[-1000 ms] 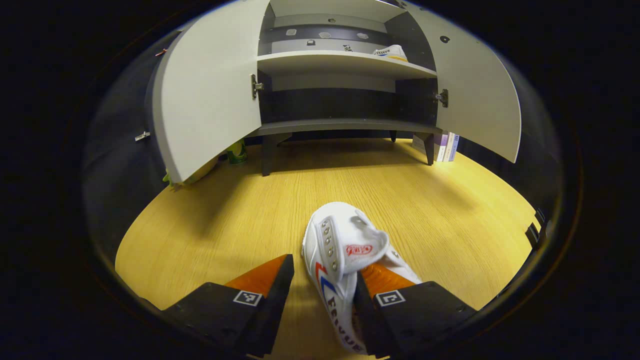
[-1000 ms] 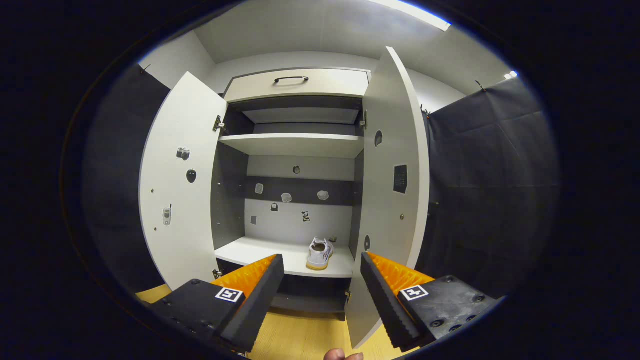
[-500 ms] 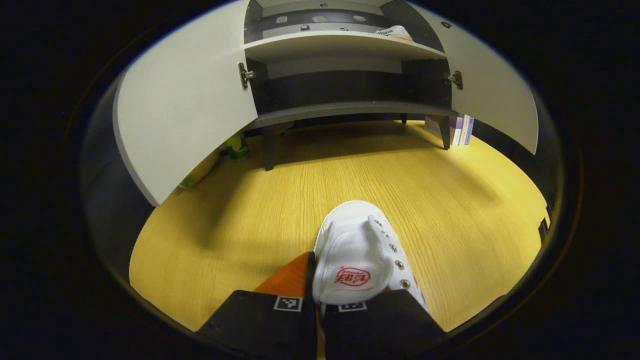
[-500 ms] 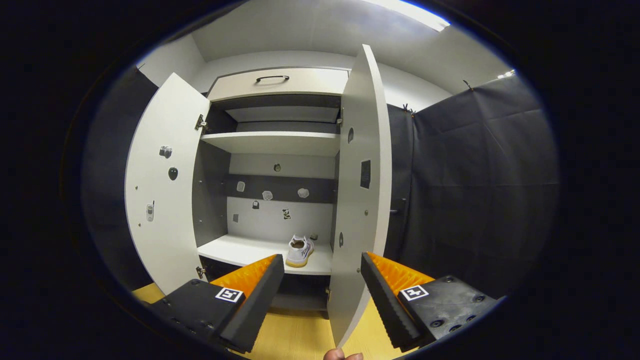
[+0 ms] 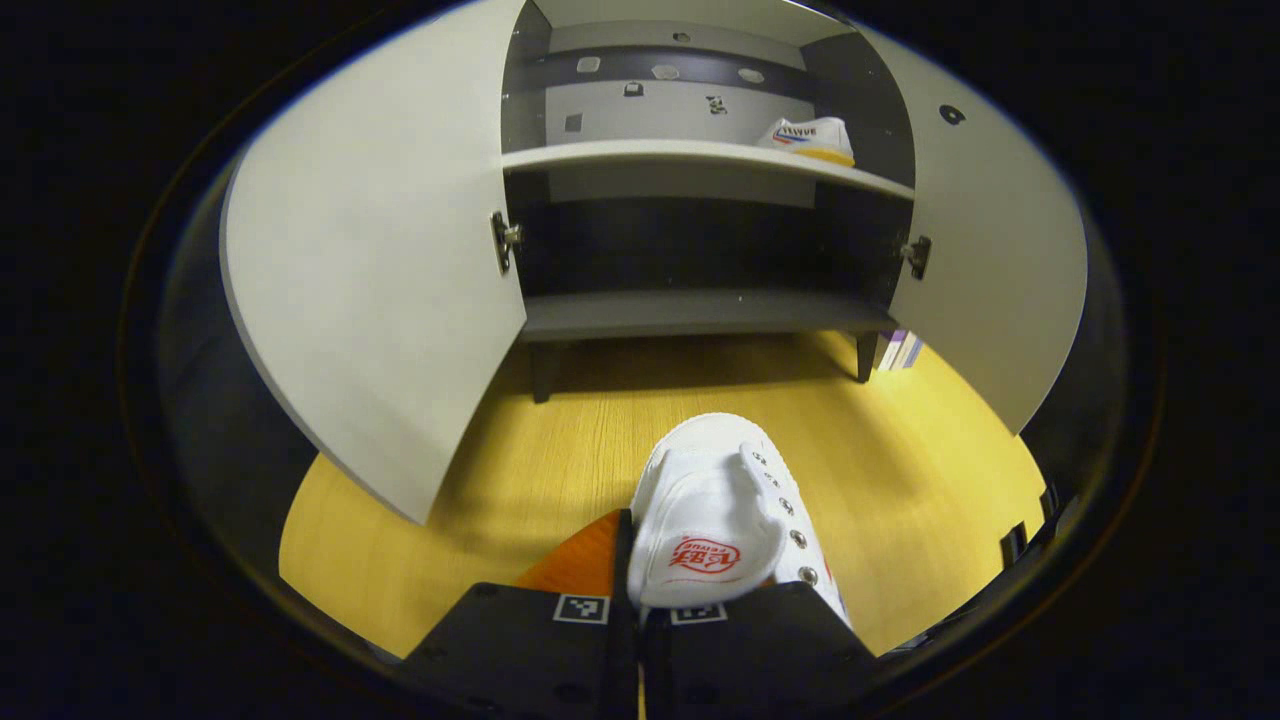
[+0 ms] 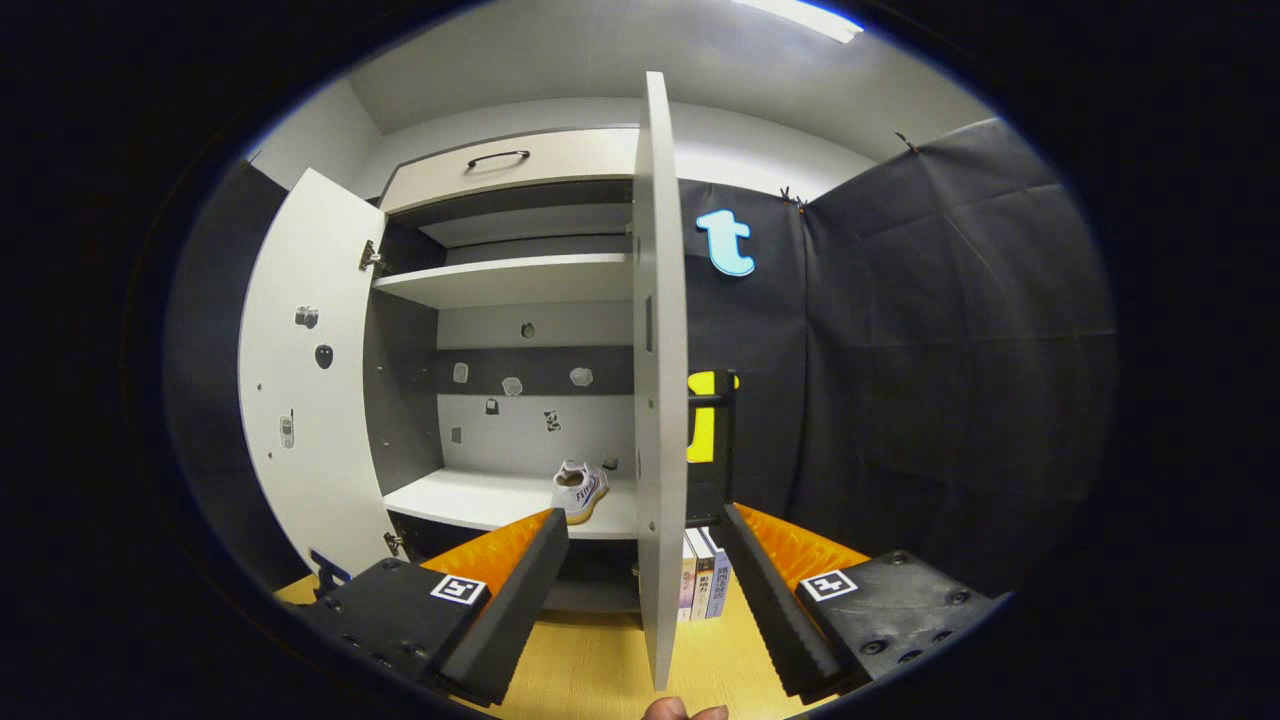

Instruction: Grab one shoe with the right hand and put it into the shoe cabinet, grab the other shoe with the left hand and put it into the shoe cabinet; then close the right door with the right hand and the left door with the left hand.

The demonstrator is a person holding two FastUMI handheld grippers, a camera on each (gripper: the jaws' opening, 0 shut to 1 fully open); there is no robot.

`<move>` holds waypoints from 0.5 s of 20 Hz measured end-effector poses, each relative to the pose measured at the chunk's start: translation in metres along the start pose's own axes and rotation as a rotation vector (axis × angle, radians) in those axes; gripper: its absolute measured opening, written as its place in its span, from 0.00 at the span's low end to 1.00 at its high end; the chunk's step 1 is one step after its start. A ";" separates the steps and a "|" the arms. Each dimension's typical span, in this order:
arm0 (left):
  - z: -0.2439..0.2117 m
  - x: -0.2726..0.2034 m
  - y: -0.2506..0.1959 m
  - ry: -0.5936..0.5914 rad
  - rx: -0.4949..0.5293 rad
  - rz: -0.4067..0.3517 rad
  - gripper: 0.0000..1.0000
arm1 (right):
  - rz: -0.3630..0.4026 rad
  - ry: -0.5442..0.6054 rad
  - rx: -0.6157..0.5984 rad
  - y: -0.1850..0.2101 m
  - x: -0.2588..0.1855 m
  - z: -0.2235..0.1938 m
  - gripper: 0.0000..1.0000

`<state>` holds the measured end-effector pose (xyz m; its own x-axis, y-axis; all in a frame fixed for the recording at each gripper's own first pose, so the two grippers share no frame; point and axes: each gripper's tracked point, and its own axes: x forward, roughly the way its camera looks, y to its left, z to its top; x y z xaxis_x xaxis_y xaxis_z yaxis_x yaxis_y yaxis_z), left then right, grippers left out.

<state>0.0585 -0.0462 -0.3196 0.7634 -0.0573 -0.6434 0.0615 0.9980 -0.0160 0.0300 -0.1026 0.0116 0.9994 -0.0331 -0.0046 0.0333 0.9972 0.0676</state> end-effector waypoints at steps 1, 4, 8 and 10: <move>0.023 -0.010 -0.004 -0.030 -0.004 0.011 0.08 | -0.003 0.007 0.009 -0.007 -0.001 -0.002 0.98; 0.092 -0.035 -0.013 -0.104 -0.036 0.020 0.08 | -0.019 0.022 0.008 -0.033 -0.003 -0.010 0.98; 0.188 -0.053 -0.016 -0.185 -0.097 0.030 0.08 | -0.040 0.045 0.030 -0.063 -0.006 -0.019 0.98; 0.238 -0.052 -0.014 -0.237 -0.096 0.049 0.08 | -0.054 0.051 0.038 -0.076 -0.006 -0.023 0.97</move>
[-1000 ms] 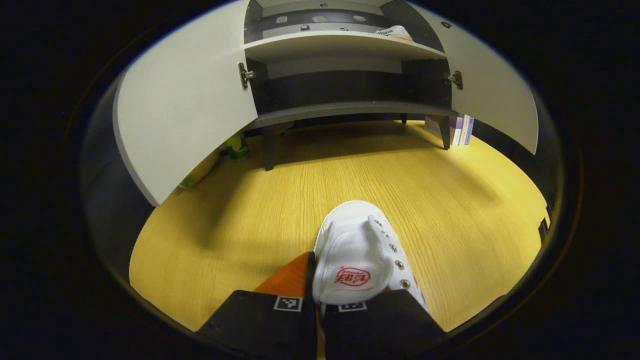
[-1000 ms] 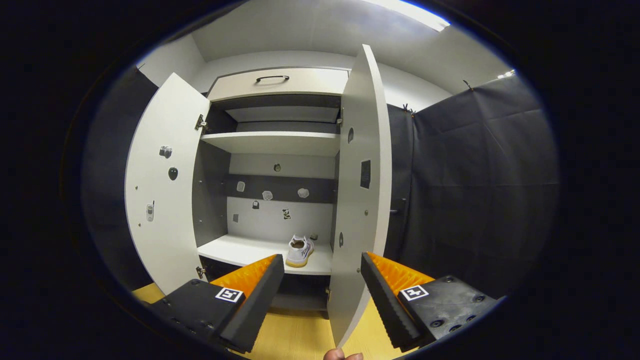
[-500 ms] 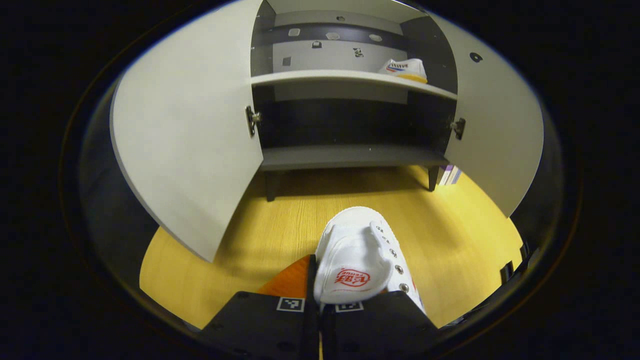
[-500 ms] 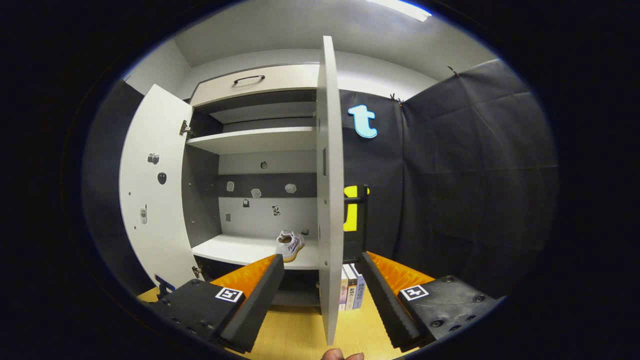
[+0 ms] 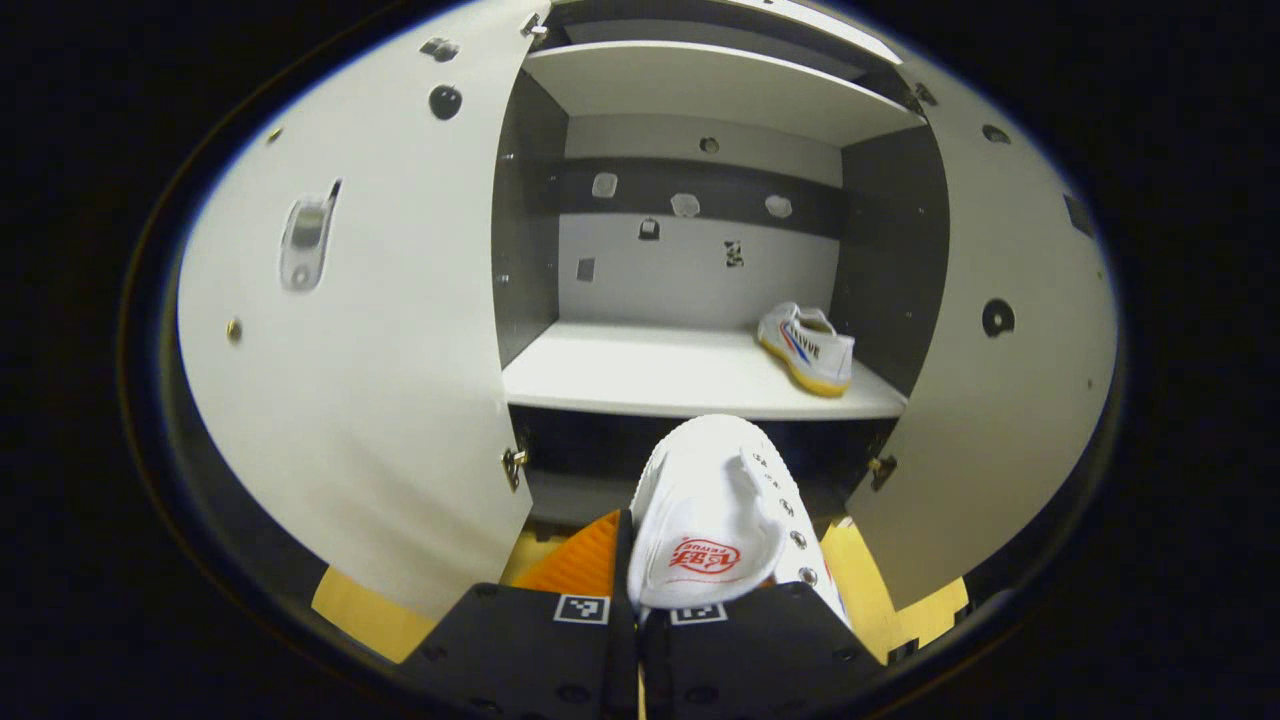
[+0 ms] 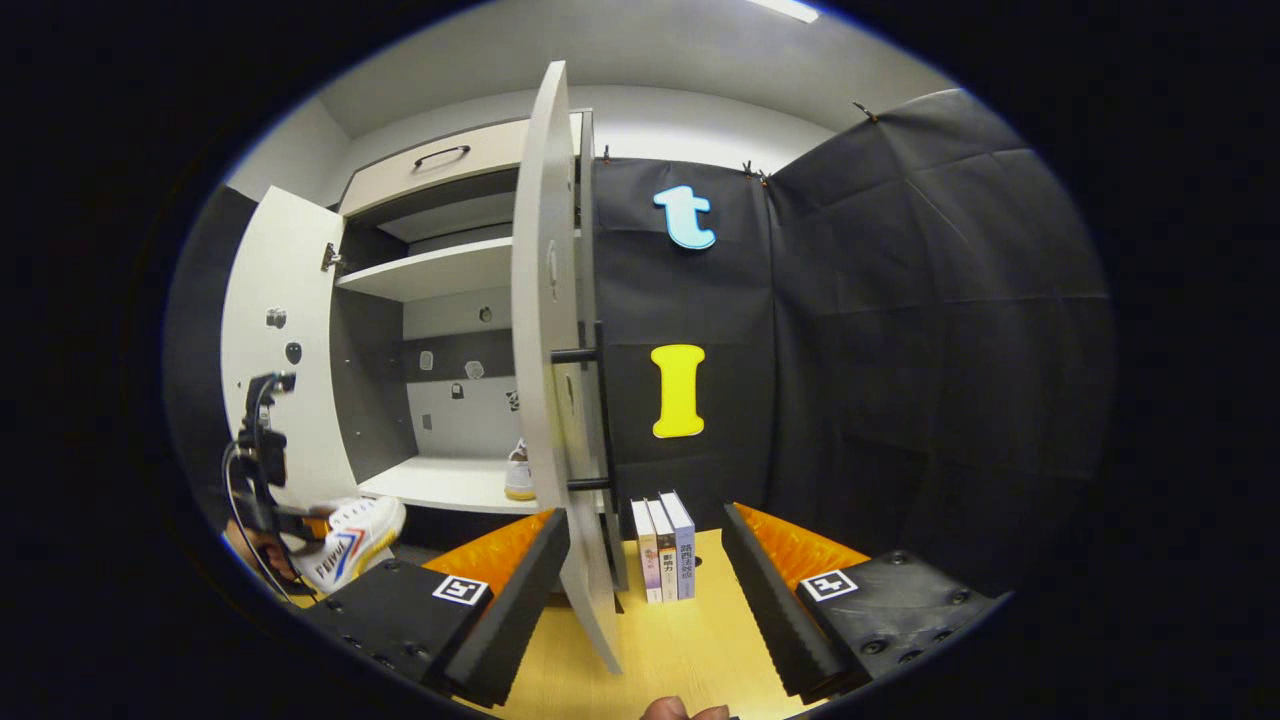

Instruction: Grab one shoe with the right hand and put it into the shoe cabinet, grab the other shoe with the left hand and put it into the shoe cabinet; then close the right door with the right hand and the left door with the left hand.

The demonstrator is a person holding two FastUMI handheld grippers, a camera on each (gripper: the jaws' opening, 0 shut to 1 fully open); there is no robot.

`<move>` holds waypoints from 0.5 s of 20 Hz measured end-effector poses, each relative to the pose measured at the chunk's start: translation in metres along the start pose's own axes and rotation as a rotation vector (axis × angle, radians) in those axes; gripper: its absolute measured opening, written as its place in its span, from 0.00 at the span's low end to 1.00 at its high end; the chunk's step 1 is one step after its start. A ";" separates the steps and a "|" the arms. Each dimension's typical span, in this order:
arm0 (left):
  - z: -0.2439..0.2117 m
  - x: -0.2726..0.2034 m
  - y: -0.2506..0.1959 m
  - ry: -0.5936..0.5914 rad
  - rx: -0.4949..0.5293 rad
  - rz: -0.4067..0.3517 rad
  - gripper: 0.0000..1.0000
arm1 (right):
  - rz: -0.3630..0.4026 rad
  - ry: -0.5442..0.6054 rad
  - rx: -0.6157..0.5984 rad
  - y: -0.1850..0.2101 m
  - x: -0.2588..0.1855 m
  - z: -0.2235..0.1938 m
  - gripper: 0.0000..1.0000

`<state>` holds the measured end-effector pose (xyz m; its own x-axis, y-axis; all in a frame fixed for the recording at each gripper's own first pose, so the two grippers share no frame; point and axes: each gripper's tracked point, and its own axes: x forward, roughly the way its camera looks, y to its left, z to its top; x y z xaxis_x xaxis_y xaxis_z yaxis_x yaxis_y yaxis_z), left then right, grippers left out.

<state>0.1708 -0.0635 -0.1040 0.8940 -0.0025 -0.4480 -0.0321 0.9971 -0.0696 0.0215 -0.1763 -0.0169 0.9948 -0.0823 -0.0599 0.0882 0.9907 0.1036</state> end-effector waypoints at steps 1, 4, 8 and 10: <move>0.021 0.009 0.000 -0.017 0.007 0.013 0.08 | -0.003 0.007 0.004 -0.006 0.000 -0.003 0.97; 0.068 0.039 -0.004 -0.032 0.009 0.039 0.08 | -0.014 0.022 0.016 -0.021 0.002 -0.009 0.97; 0.117 0.094 -0.009 -0.040 0.025 0.060 0.08 | -0.032 0.042 0.033 -0.045 0.006 -0.019 0.97; 0.128 0.128 -0.006 -0.021 0.028 0.084 0.08 | -0.040 0.056 0.043 -0.053 0.008 -0.023 0.98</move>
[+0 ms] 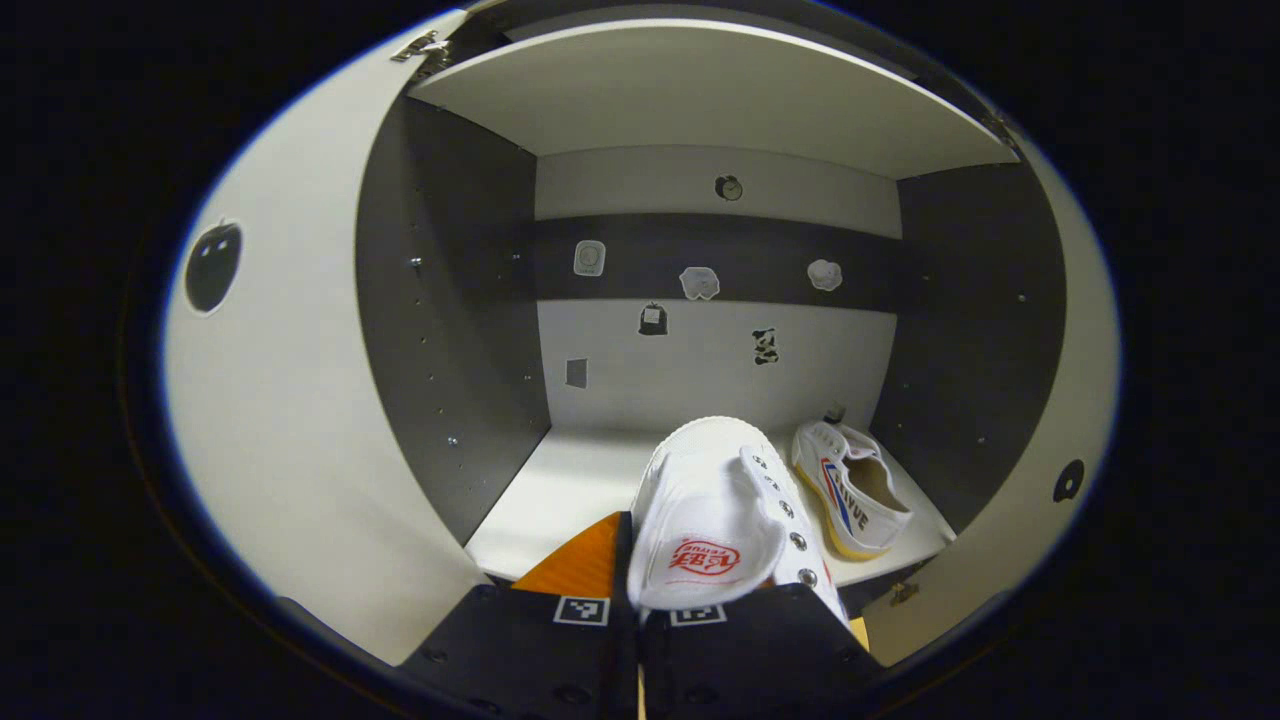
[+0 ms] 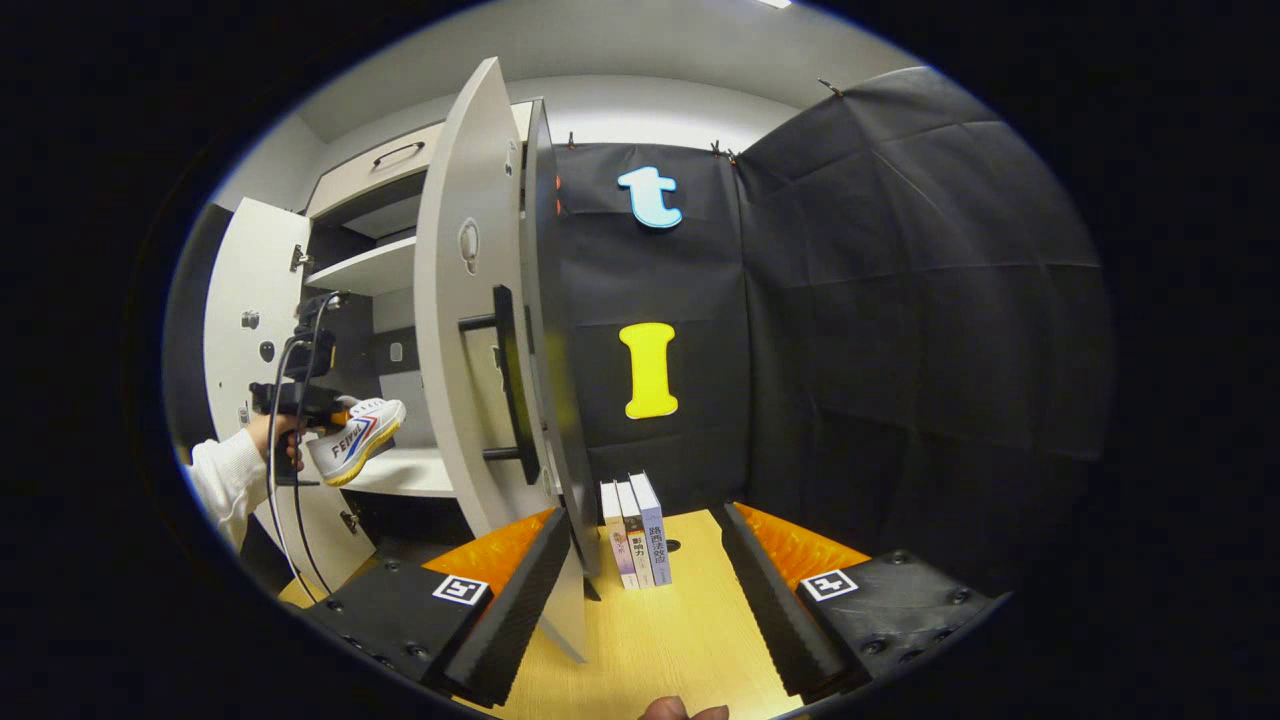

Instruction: Grab one shoe with the right hand and put it into the shoe cabinet, grab the other shoe with the left hand and put it into the shoe cabinet; then close the right door with the right hand and the left door with the left hand.

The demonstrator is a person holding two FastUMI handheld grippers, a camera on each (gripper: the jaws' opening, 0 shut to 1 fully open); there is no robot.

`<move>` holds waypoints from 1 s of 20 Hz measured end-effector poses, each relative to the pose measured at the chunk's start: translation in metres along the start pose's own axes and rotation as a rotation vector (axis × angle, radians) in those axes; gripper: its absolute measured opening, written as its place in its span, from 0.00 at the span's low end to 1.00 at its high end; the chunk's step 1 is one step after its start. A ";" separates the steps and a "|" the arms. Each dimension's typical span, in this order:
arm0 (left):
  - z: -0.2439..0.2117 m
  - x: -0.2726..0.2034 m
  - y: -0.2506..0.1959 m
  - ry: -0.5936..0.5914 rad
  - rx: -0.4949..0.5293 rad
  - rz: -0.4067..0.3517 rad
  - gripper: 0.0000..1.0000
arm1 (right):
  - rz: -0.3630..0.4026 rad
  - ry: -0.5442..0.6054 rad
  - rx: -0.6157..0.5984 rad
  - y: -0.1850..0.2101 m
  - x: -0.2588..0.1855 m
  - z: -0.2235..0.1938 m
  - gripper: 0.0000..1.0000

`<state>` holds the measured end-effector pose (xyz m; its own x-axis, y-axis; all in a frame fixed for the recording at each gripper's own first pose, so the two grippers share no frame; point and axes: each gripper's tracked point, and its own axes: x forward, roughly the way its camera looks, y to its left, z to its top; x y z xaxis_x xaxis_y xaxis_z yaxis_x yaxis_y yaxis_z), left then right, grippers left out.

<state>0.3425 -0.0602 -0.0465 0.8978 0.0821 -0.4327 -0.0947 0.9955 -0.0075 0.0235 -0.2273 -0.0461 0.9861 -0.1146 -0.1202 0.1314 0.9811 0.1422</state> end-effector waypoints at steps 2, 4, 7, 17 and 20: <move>0.005 0.036 -0.004 0.035 0.004 0.011 0.08 | -0.009 0.004 0.011 -0.011 0.003 -0.002 0.98; 0.004 0.076 -0.005 0.079 0.034 0.022 0.08 | -0.020 0.006 0.014 -0.022 0.007 -0.001 0.97; -0.004 0.124 0.004 0.131 0.090 0.076 0.08 | -0.037 0.009 0.008 -0.037 0.013 -0.001 0.97; -0.028 0.178 0.008 0.202 0.195 0.102 0.12 | -0.106 0.029 0.022 -0.071 0.020 0.000 0.98; -0.028 0.165 0.004 0.225 0.224 0.086 0.22 | -0.094 0.033 0.030 -0.063 0.016 -0.002 0.98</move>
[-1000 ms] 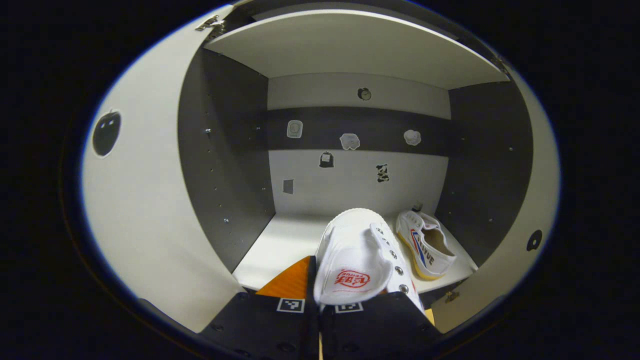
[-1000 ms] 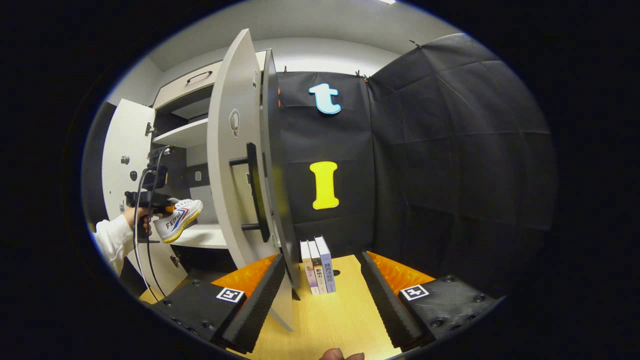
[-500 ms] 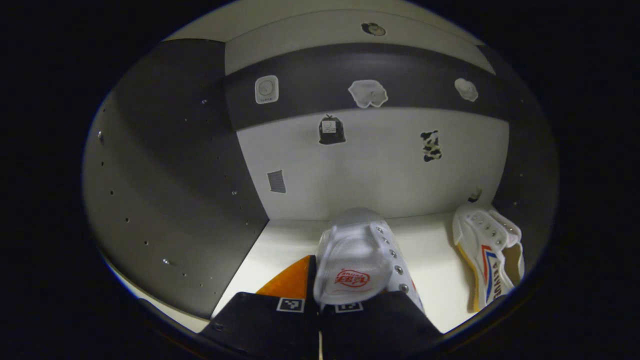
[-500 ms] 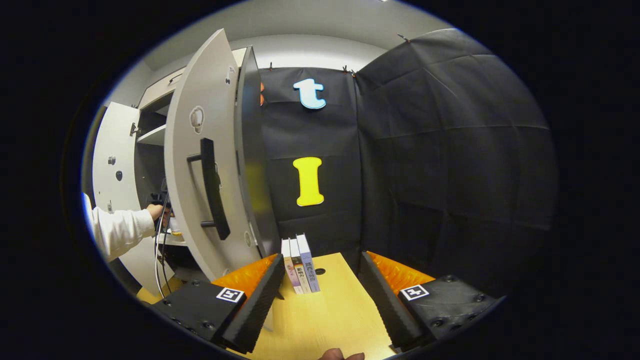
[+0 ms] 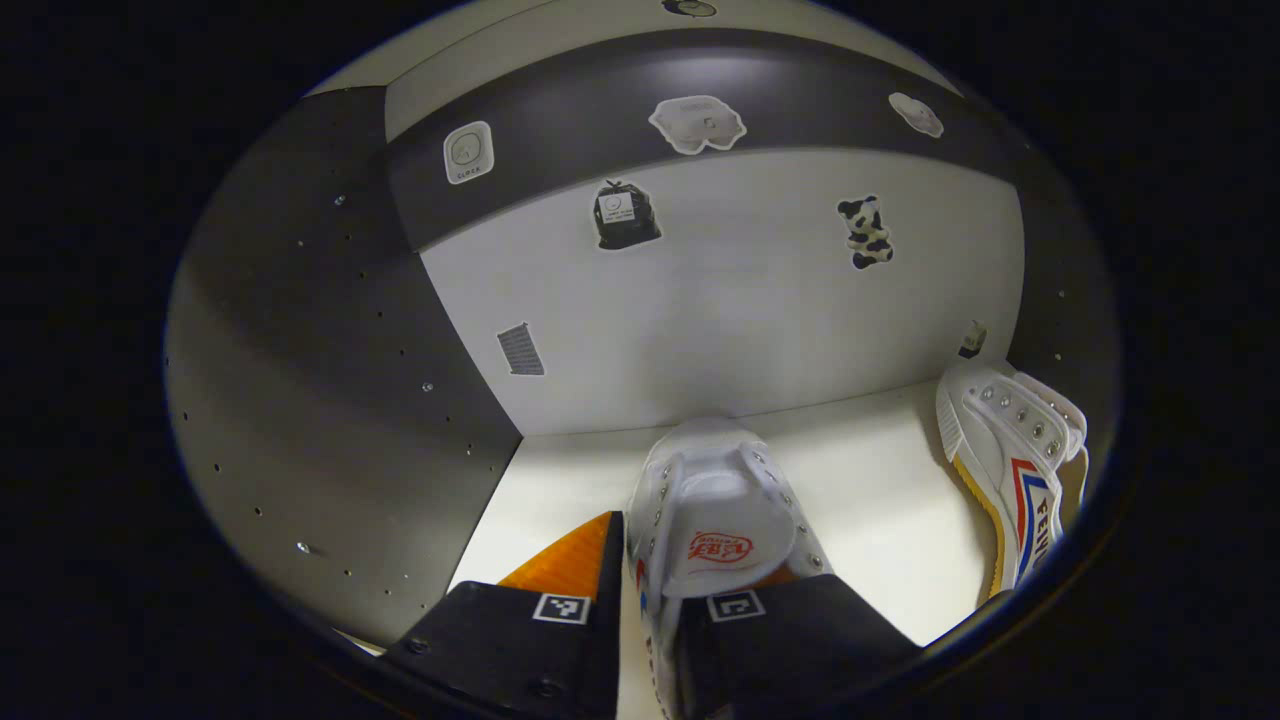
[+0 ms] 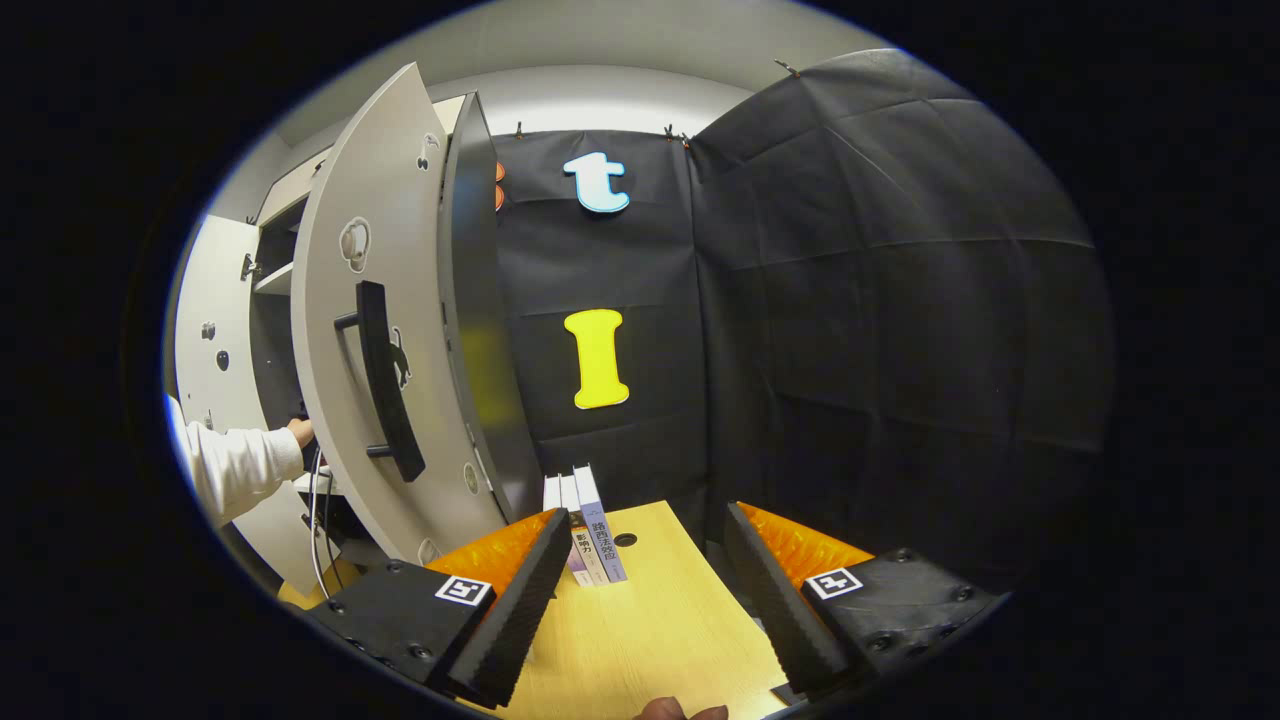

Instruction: Grab one shoe with the right hand and put it into the shoe cabinet, grab the other shoe with the left hand and put it into the shoe cabinet; then close the right door with the right hand and the left door with the left hand.

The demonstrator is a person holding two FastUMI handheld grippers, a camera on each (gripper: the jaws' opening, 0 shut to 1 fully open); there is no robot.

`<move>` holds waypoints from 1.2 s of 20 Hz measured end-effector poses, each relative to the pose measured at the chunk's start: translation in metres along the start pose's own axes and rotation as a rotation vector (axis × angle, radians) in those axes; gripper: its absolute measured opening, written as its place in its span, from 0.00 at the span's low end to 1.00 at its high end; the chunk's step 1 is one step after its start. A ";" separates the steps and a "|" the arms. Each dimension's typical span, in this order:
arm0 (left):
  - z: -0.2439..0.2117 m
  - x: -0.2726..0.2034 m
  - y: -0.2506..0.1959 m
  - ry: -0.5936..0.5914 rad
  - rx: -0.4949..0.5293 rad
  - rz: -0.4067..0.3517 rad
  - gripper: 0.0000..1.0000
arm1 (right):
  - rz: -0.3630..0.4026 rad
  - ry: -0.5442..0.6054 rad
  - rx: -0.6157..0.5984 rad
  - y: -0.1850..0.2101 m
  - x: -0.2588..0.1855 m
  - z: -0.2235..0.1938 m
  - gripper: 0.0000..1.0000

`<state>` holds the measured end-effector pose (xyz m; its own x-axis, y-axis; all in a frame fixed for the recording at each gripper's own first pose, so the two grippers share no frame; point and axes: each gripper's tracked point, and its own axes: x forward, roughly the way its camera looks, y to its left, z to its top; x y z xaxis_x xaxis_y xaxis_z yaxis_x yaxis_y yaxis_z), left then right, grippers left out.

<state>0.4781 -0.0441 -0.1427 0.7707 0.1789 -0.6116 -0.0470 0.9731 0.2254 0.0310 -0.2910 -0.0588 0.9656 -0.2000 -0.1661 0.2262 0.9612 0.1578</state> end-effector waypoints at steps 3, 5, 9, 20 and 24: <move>0.000 -0.018 0.011 -0.021 -0.009 0.035 0.60 | 0.016 -0.006 0.001 0.012 -0.006 0.001 0.98; 0.005 -0.039 0.020 -0.088 -0.032 0.063 0.77 | 0.034 0.001 0.010 0.021 -0.011 0.001 0.98; 0.010 -0.101 0.015 -0.241 -0.061 0.007 0.91 | 0.050 -0.006 0.004 0.031 -0.019 0.008 0.98; -0.059 -0.334 0.018 -0.547 -0.225 -0.146 0.95 | 0.112 -0.071 -0.052 0.078 -0.021 0.056 0.98; -0.100 -0.401 0.049 -0.571 -0.223 -0.116 0.96 | 0.127 -0.075 -0.067 0.090 -0.014 0.065 0.98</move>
<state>0.1037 -0.0540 0.0378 0.9940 0.0249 -0.1065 -0.0271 0.9994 -0.0197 0.0463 -0.2136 0.0209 0.9934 -0.0868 -0.0754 0.0946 0.9897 0.1077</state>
